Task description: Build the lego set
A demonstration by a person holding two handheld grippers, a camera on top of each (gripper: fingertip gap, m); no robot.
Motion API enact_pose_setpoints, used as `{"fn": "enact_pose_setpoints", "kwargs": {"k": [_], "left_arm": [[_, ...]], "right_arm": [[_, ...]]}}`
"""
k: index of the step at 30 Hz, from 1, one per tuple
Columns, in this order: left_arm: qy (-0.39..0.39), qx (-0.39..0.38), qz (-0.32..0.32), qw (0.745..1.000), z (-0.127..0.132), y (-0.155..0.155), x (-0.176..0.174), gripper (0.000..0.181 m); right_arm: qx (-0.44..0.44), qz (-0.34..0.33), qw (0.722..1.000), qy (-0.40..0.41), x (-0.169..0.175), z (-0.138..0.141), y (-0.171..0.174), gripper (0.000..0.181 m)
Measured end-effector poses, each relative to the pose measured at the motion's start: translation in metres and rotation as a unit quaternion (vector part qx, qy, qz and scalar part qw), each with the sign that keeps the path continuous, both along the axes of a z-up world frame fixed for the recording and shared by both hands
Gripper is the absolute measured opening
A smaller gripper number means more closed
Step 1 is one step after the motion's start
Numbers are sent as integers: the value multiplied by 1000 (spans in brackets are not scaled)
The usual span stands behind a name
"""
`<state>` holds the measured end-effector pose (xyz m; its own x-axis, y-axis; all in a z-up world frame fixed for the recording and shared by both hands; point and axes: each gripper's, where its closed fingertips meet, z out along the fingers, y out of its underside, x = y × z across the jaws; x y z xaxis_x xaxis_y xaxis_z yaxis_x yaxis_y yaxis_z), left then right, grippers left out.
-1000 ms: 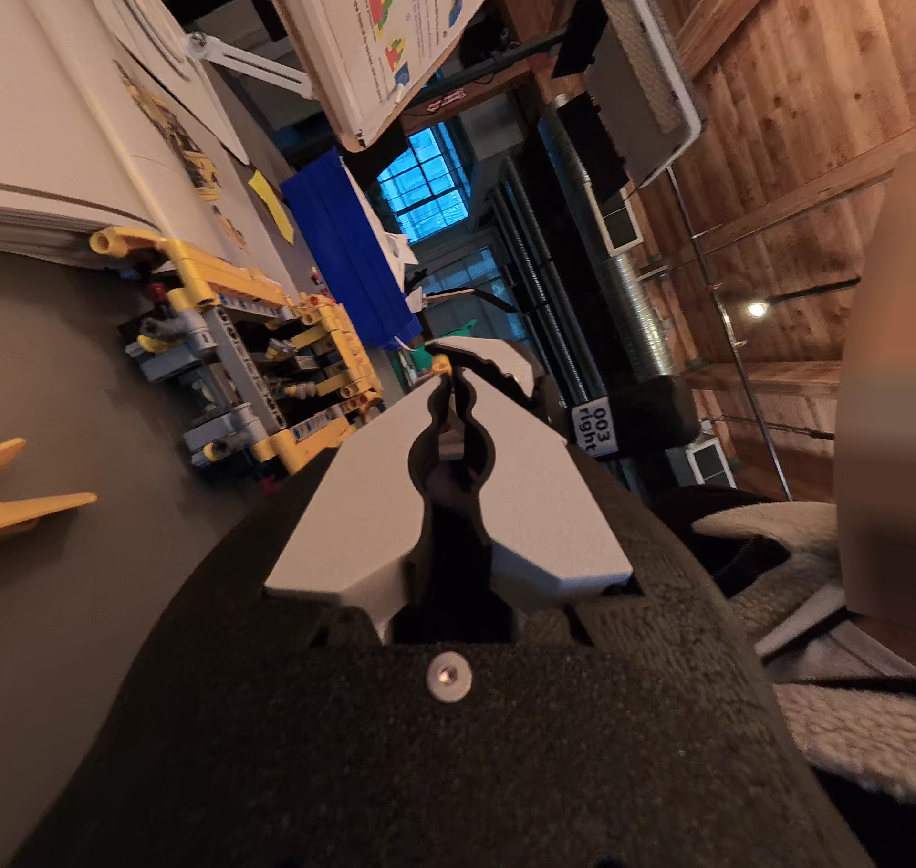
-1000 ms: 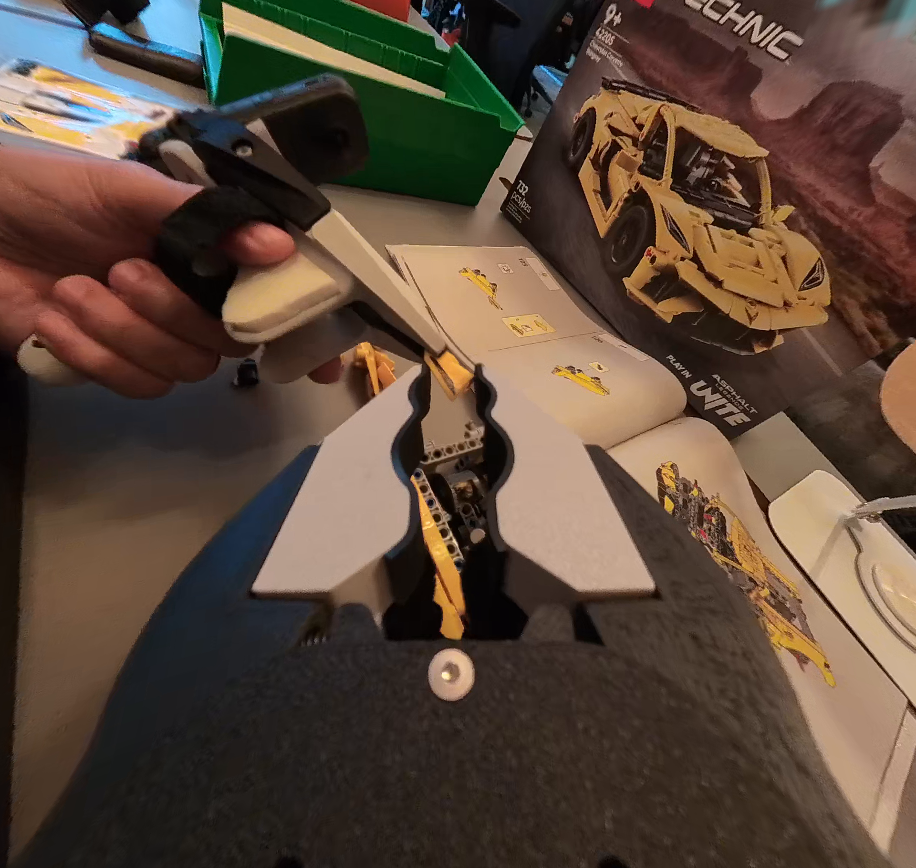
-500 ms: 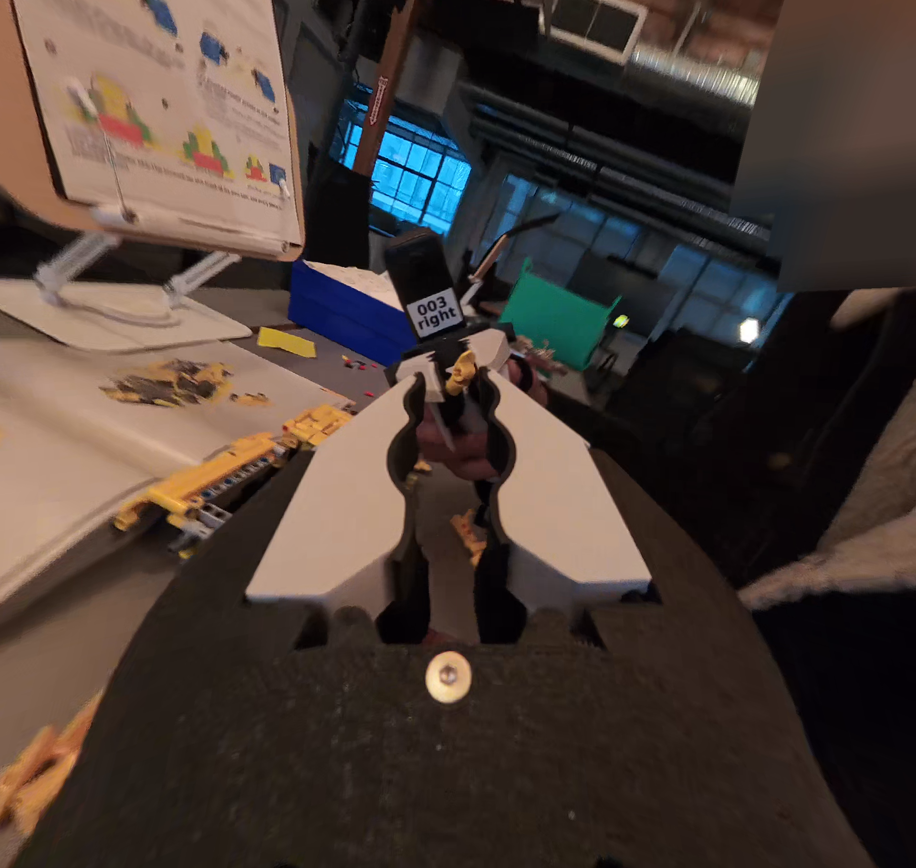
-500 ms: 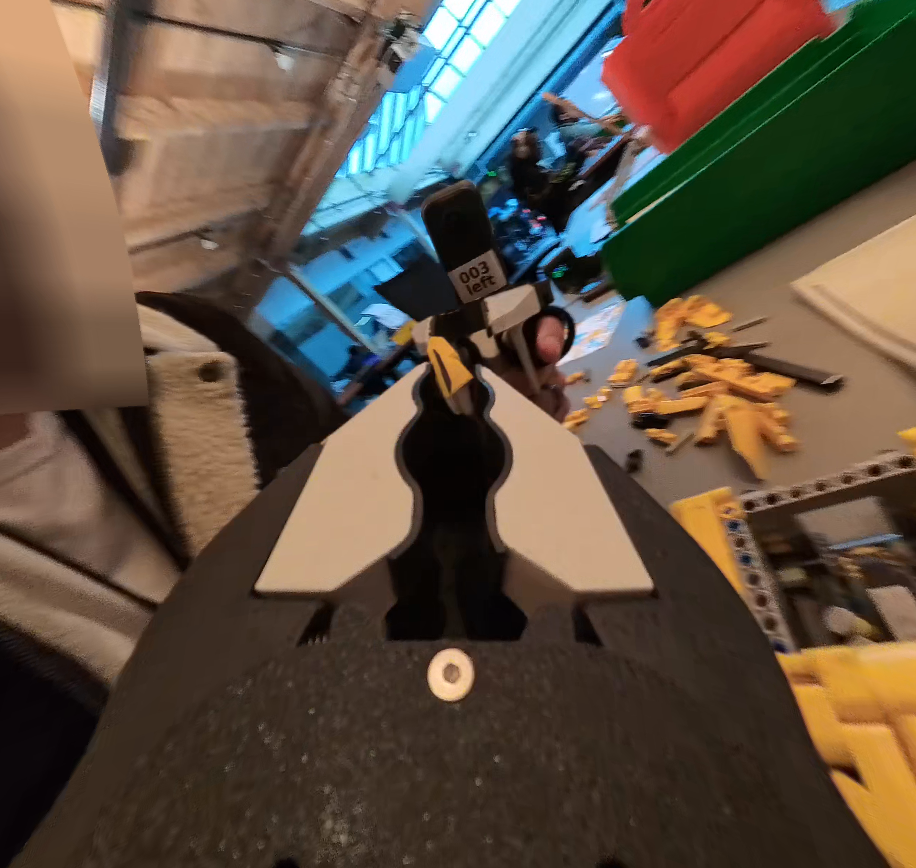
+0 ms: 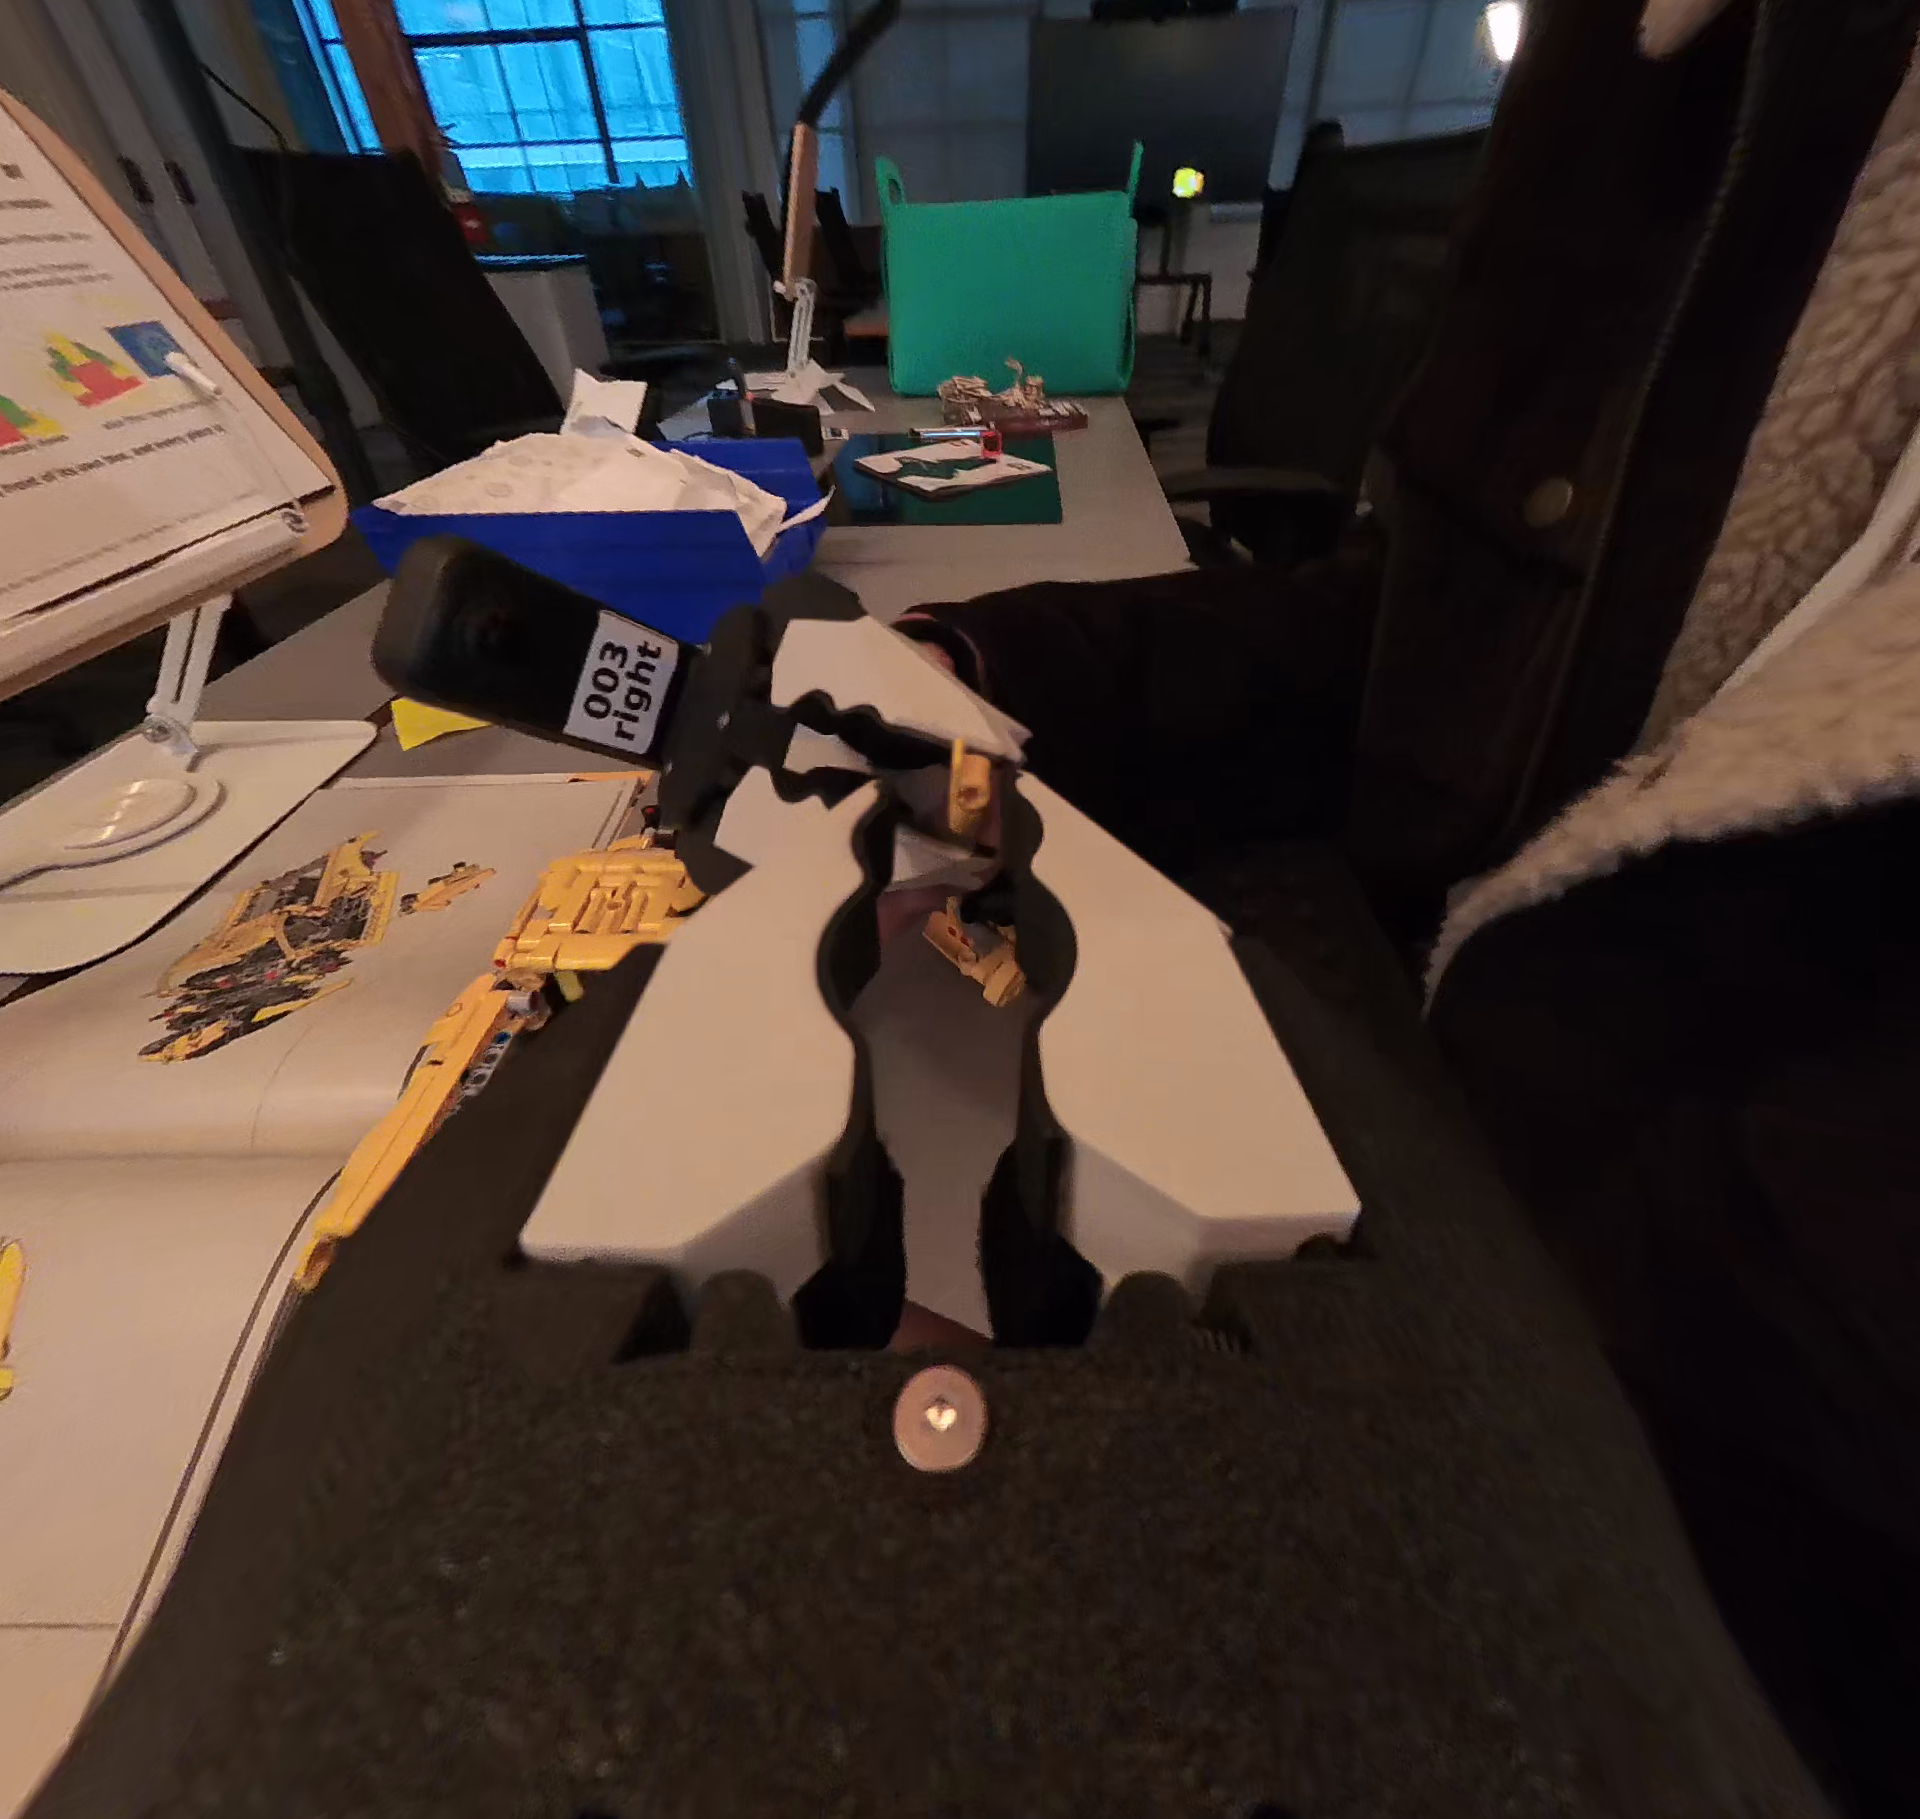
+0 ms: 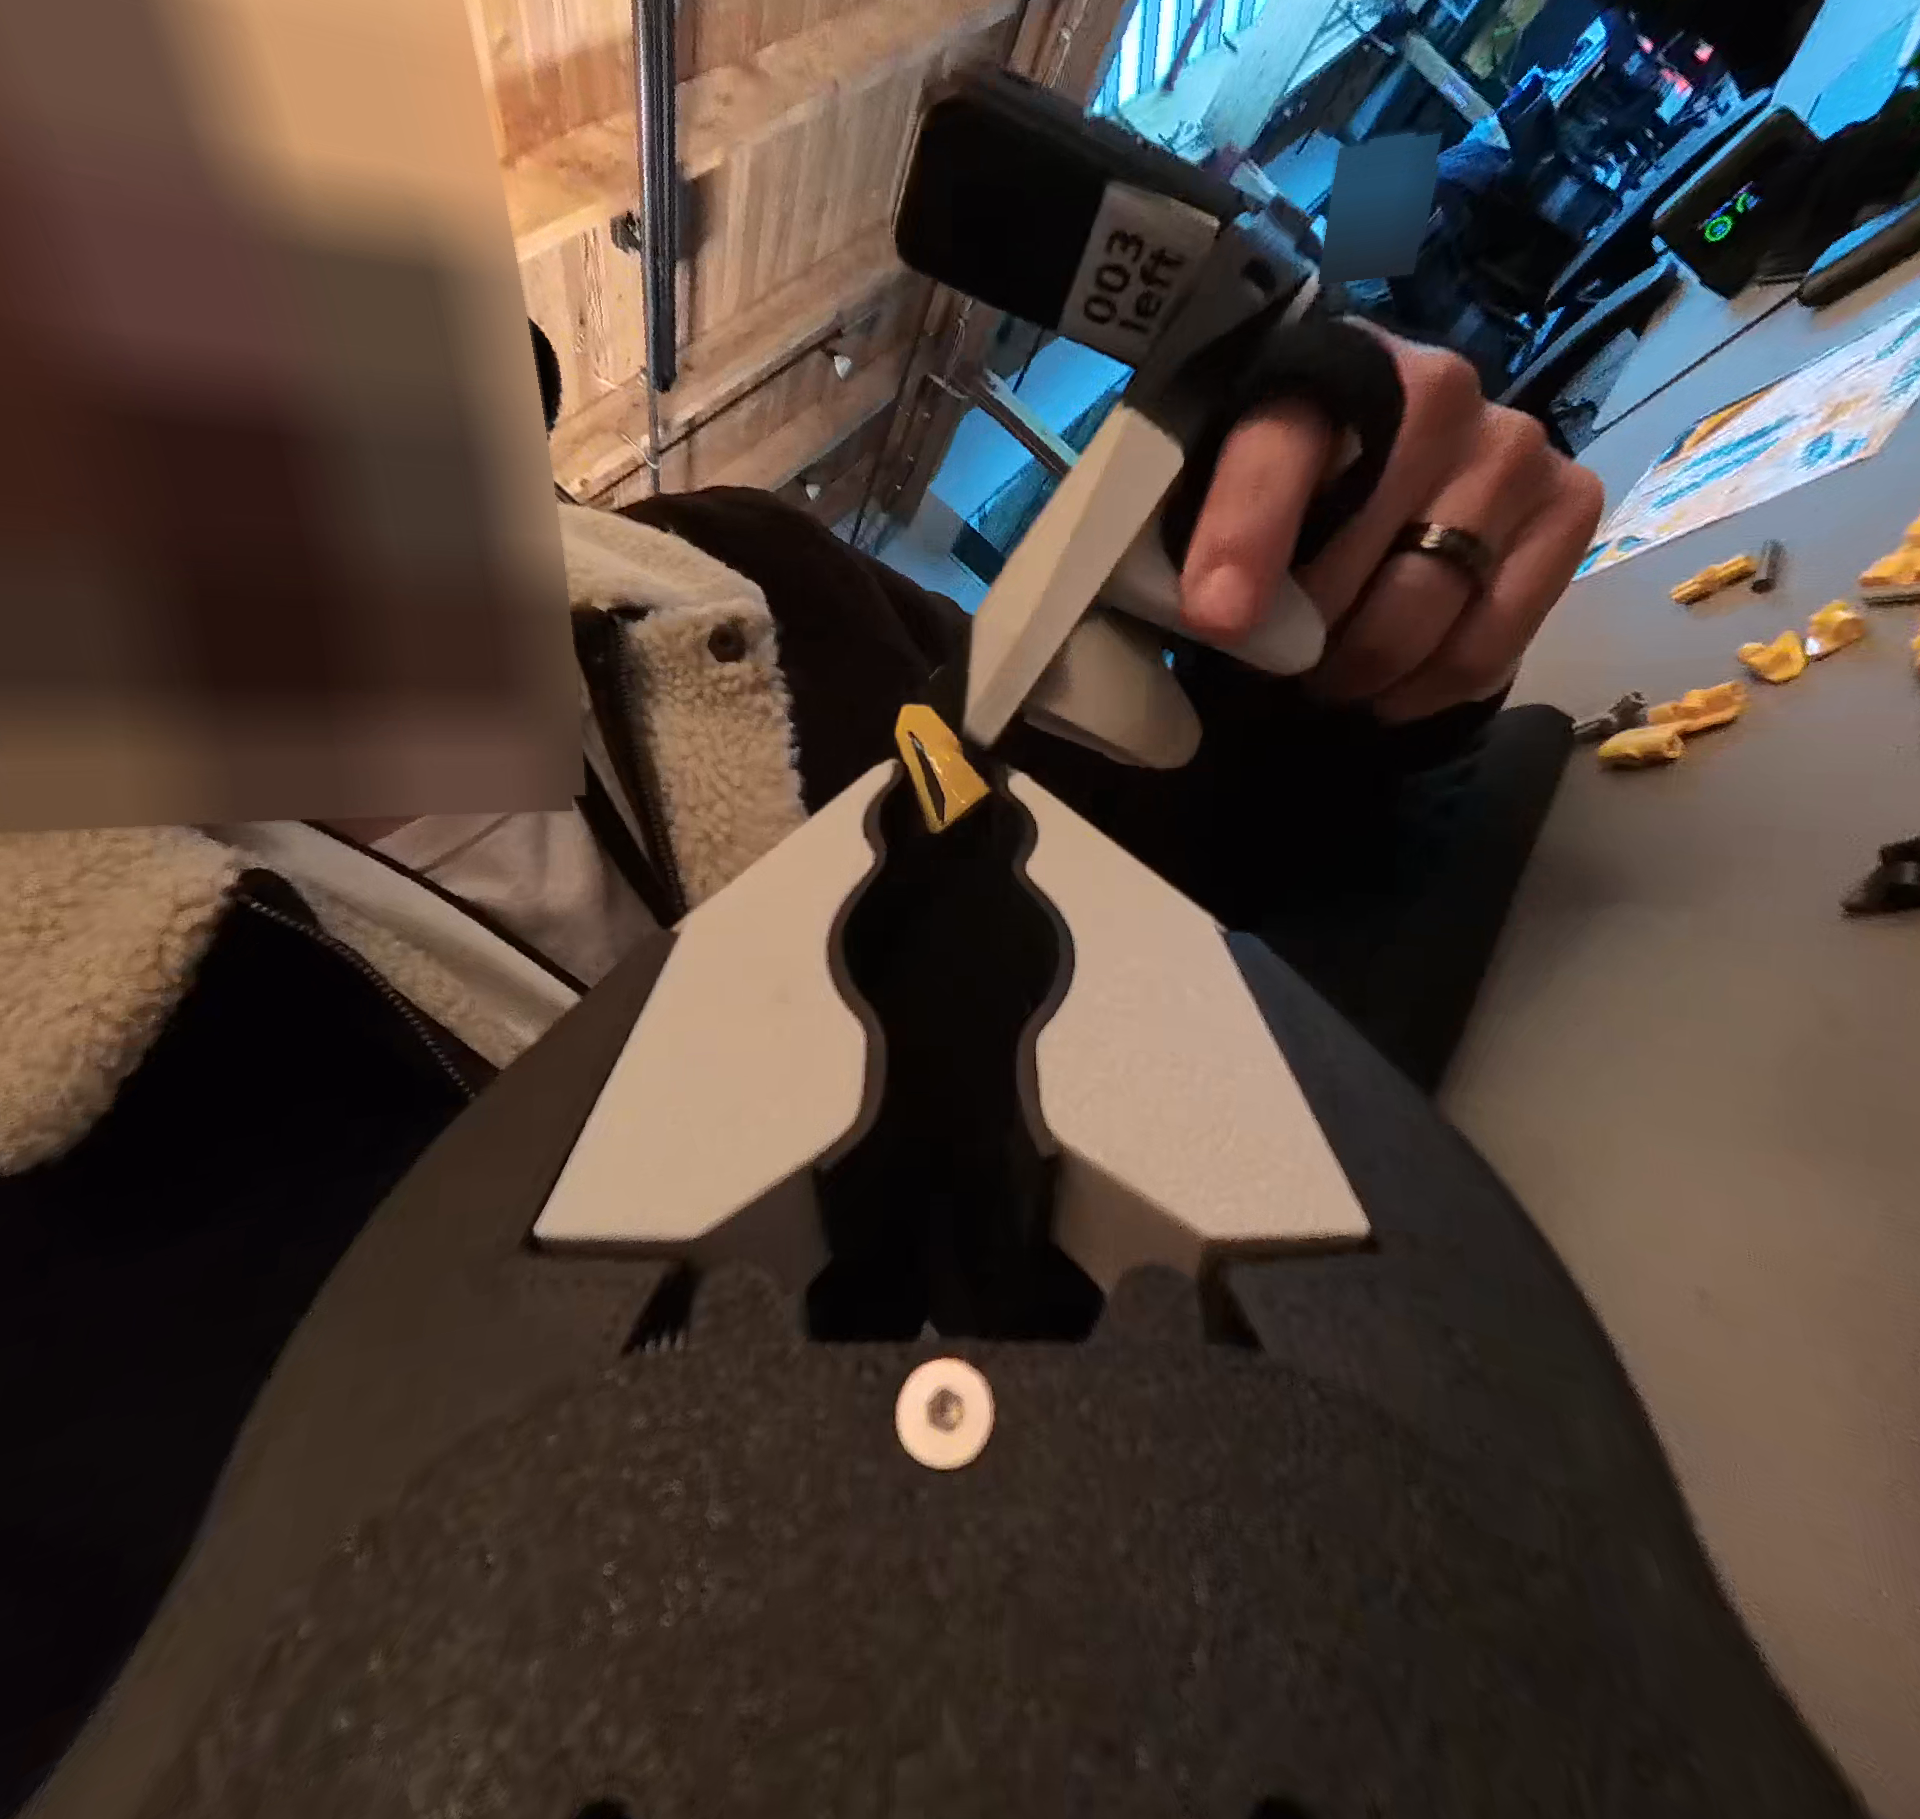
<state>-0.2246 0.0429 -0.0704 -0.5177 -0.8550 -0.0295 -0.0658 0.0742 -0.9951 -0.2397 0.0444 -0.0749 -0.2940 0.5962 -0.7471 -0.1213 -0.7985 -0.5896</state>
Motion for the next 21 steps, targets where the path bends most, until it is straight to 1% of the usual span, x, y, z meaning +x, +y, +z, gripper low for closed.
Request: {"fn": "enact_pose_setpoints", "kwargs": {"k": [1,2,4,5,6,7,8,10,12,14,16,18,19,21], "left_arm": [[-4,7,-5,1000,0,-2,0,10],[-10,14,2,1000,0,-1,1,7],[-23,45,21,998,-3,4,3,7],[-31,62,39,997,-3,8,4,7],[-40,77,58,995,-2,13,5,7],[-49,92,71,992,0,16,5,7],[-56,108,85,989,1,19,5,7],[-67,145,118,980,1,26,6,7],[-74,210,163,961,-2,37,9,7],[-78,276,192,939,-6,43,13,7],[-87,323,218,917,-6,49,16,7],[-97,353,239,900,-4,53,18,7],[-99,362,241,895,-5,53,19,7],[-105,363,236,895,-7,49,20,7]], "right_arm": [[-7,-5,1000,4,1,0,2,14],[-10,-8,1000,5,3,0,4,14],[-10,-25,1000,-3,5,-3,9,14],[-11,-43,999,-3,7,-2,14,14],[-12,-66,998,-7,10,-3,21,18],[-13,-91,996,-18,13,-6,28,25],[-10,-114,993,-25,18,-7,34,27],[2,-160,986,-46,25,-9,43,27],[12,-179,981,-67,26,-11,47,31],[15,-195,978,-75,25,-12,50,32],[21,-203,975,-88,23,-14,52,34],[28,-205,975,-84,22,-10,51,32],[31,-211,973,-84,22,-9,53,31],[39,-221,972,-76,24,-5,53,29]]}}
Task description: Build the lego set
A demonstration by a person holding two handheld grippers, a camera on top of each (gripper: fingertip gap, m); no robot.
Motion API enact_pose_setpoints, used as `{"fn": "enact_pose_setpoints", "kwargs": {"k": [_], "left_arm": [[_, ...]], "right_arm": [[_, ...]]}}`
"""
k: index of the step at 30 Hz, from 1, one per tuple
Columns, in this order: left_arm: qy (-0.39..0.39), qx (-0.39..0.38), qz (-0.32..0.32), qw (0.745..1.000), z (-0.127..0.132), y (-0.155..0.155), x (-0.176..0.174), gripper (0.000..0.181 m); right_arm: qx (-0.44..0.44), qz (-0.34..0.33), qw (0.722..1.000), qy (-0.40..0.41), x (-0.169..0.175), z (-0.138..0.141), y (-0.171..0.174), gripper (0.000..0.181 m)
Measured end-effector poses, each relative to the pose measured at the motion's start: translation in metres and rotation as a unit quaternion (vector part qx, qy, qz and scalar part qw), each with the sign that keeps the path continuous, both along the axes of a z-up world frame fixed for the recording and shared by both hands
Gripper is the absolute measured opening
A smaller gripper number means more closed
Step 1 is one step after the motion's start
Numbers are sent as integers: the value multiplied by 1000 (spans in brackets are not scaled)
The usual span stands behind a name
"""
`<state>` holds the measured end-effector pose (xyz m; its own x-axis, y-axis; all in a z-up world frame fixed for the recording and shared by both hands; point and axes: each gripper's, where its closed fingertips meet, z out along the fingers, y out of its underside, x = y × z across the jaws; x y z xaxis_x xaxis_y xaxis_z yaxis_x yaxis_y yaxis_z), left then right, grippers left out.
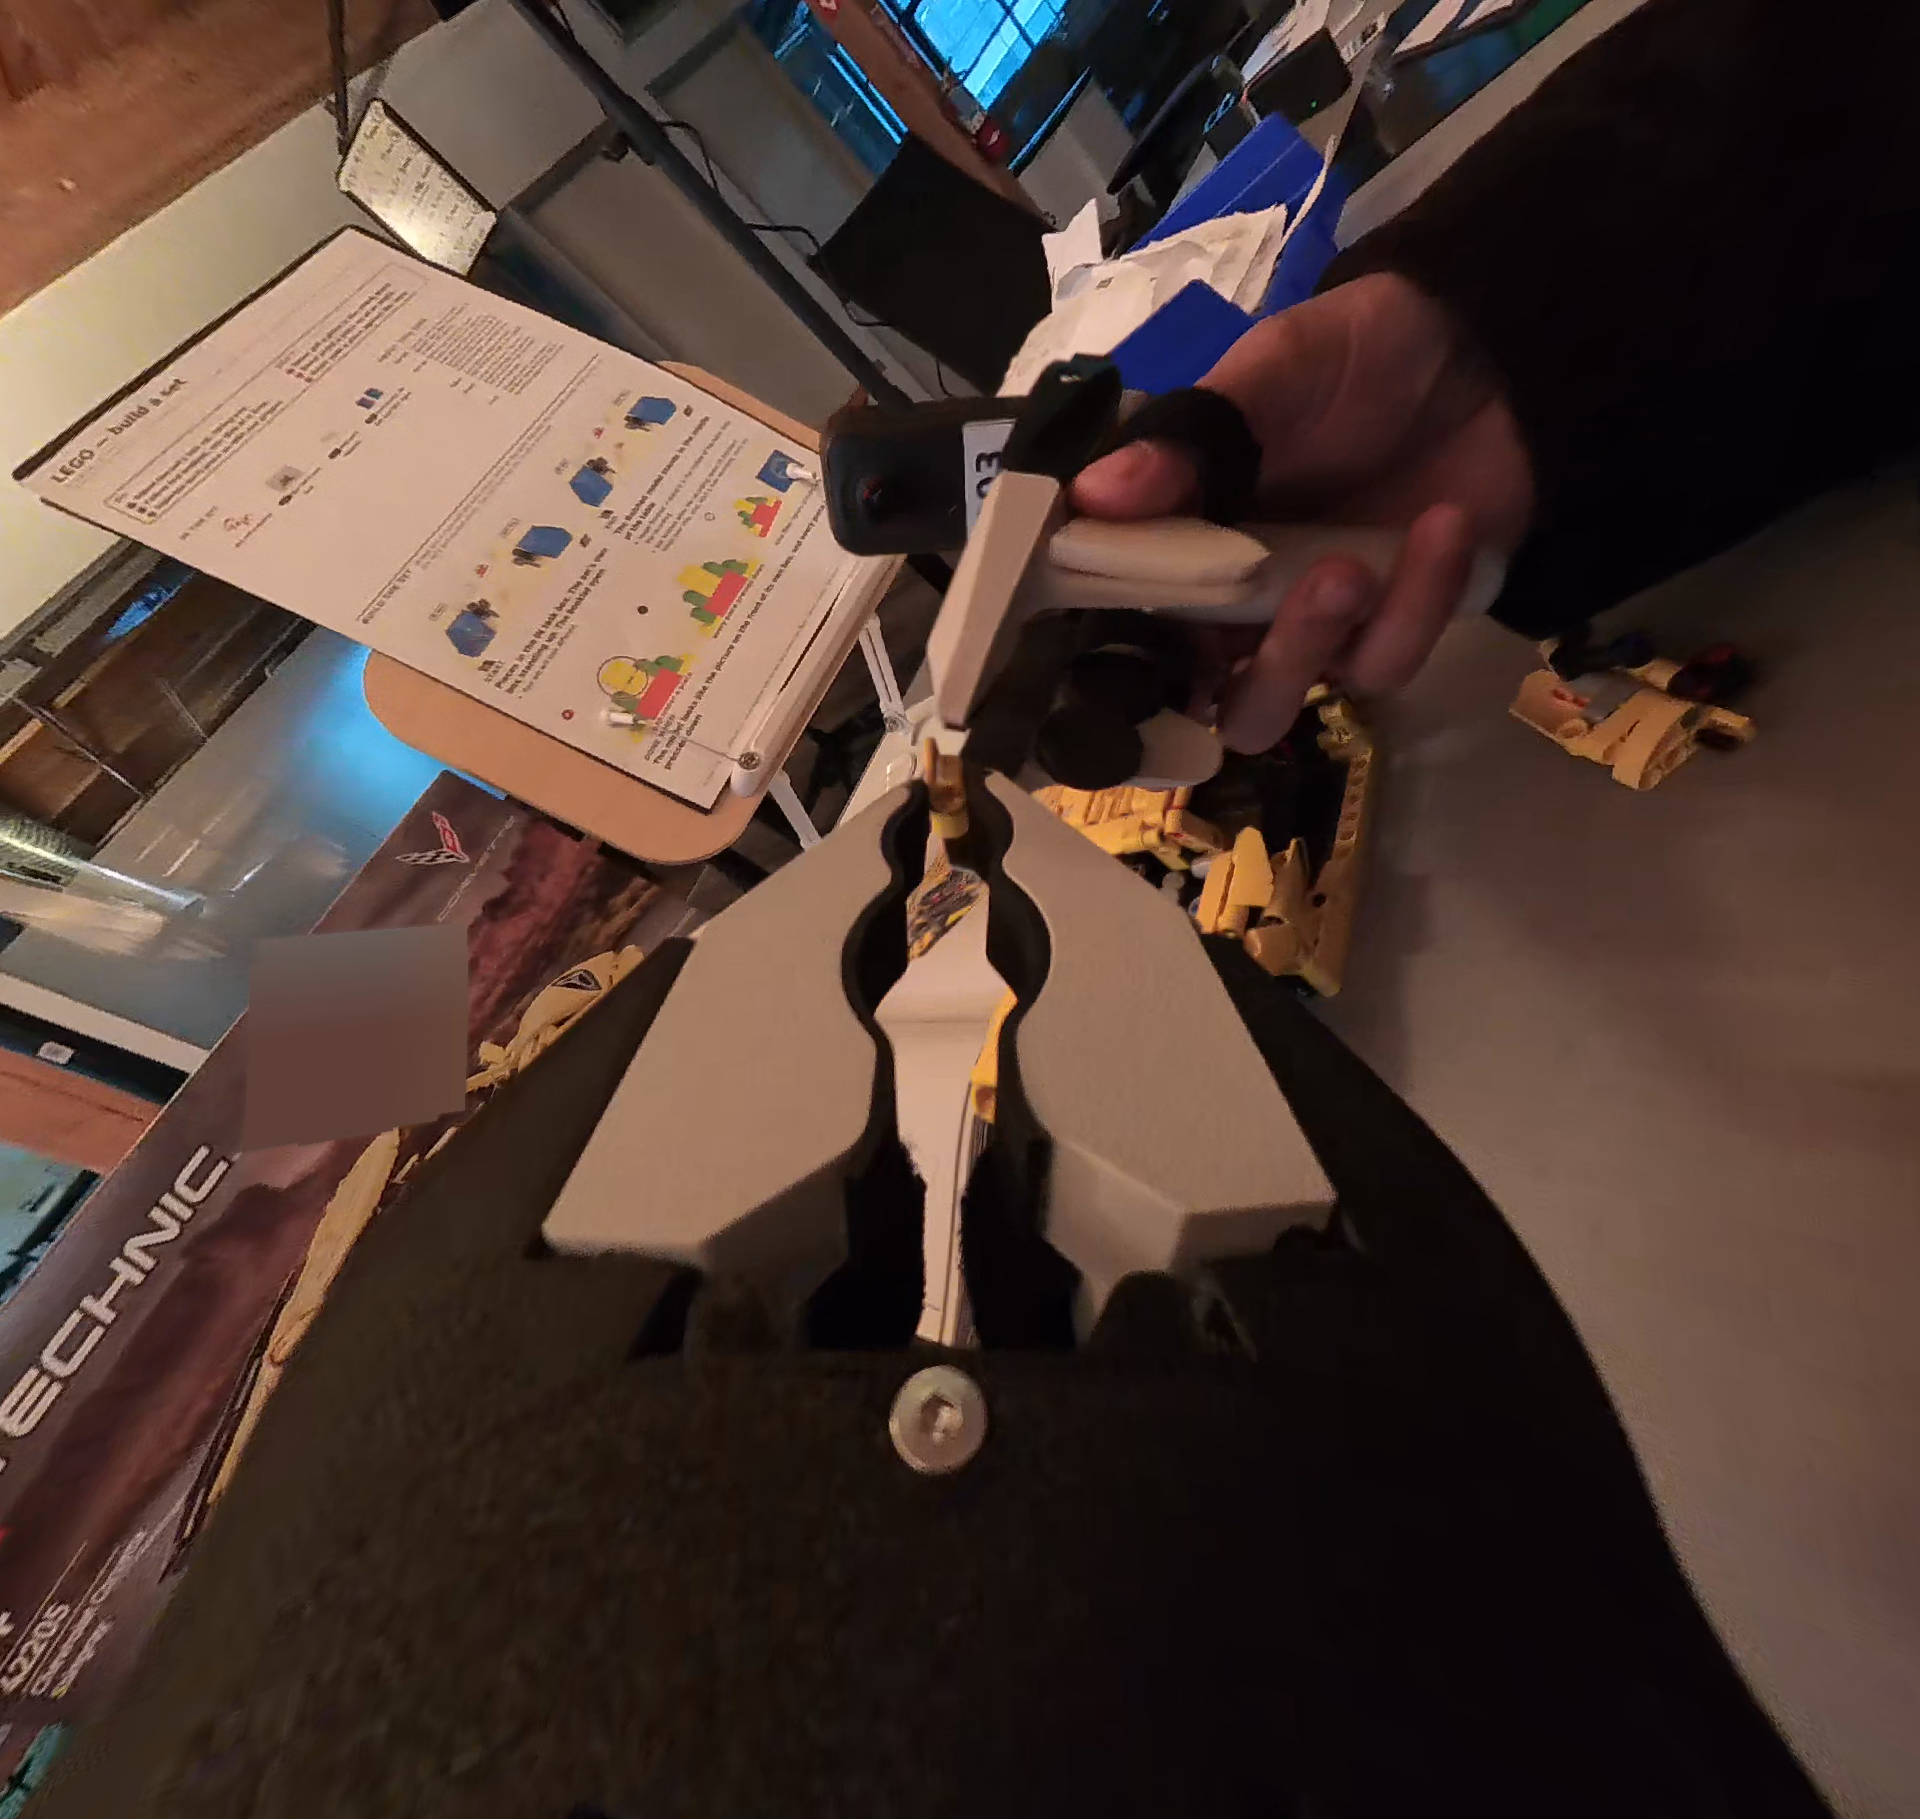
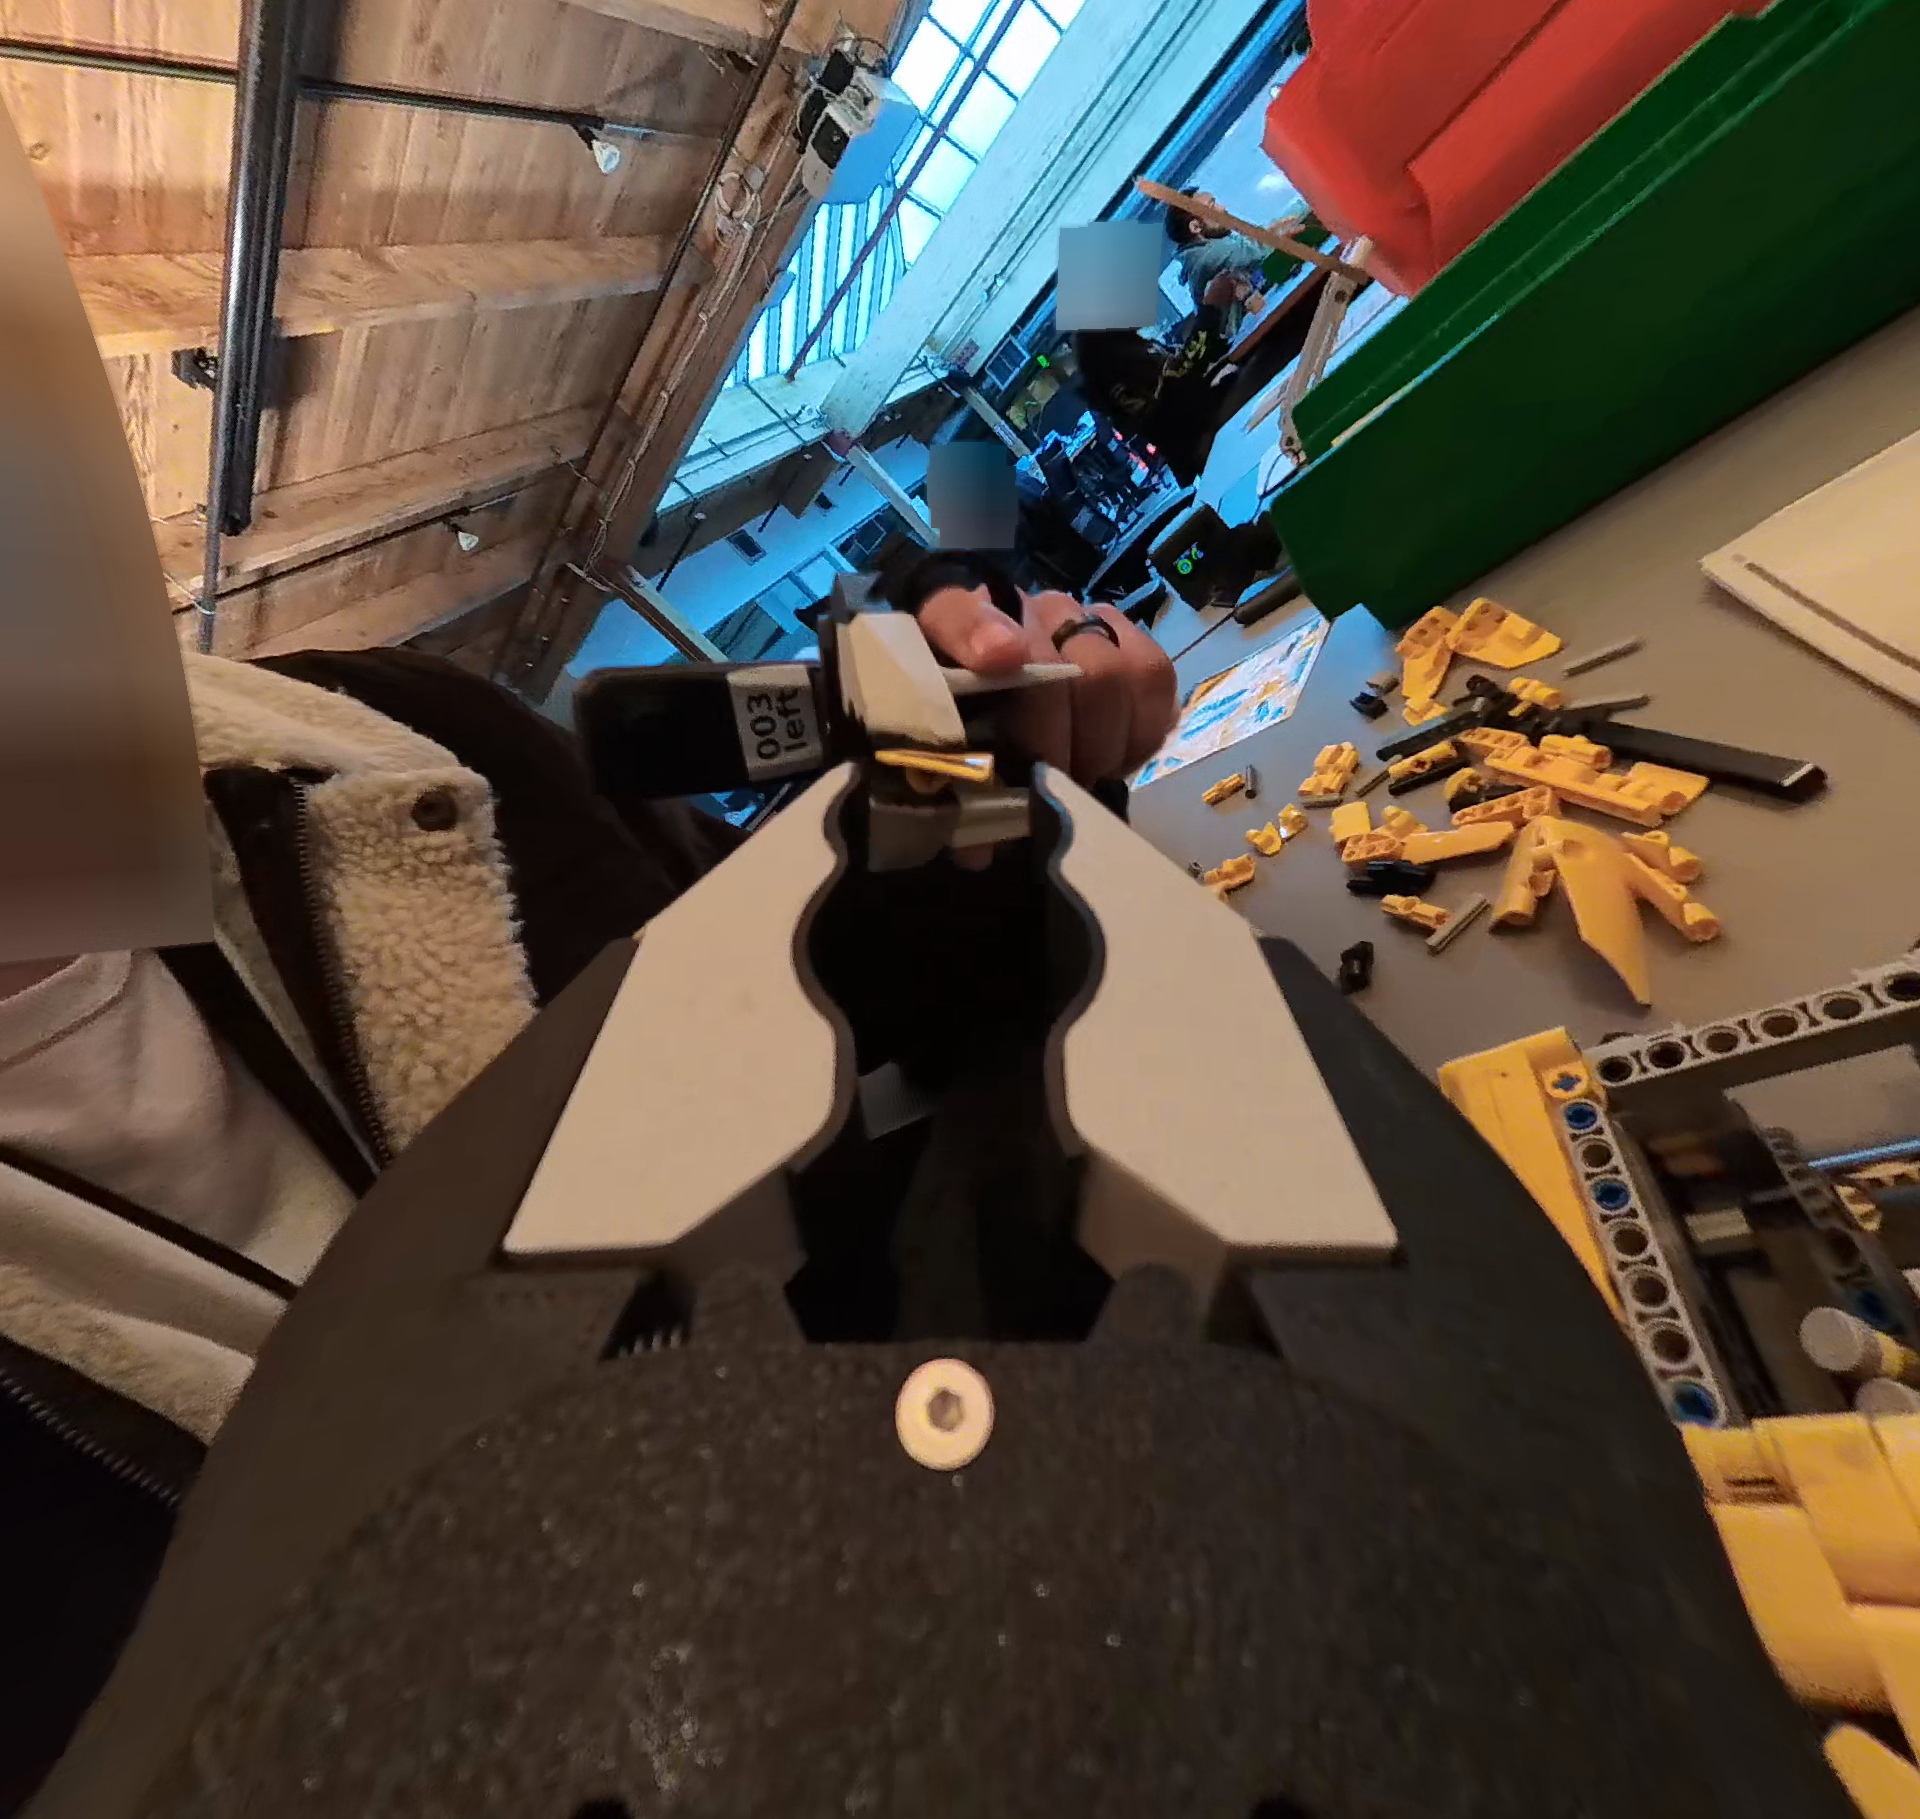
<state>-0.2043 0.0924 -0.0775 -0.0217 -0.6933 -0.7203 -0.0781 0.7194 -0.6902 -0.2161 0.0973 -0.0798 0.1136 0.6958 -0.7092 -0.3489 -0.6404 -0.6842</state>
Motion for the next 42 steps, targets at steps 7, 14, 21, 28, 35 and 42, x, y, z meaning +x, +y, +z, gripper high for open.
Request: {"fn": "enact_pose_setpoints", "kwargs": {"k": [7,14,21,28,35,42], "left_arm": [[-3,17,7,1000,1,-2,5,7],[28,-40,41,998,-8,8,9,9],[15,-352,51,935,-30,30,-4,17],[-96,-567,16,818,-13,66,-27,18],[5,-501,18,865,-42,36,-11,16],[199,-461,-33,864,-84,-76,28,25]], "right_arm": [[14,-3,1000,-18,0,1,-3,17],[34,-49,997,-38,12,2,5,14],[147,-186,959,-156,36,5,21,14],[231,-271,891,-281,46,-3,32,14],[266,-353,832,-336,93,27,19,14],[203,-369,792,-443,151,-1,-71,14]]}}
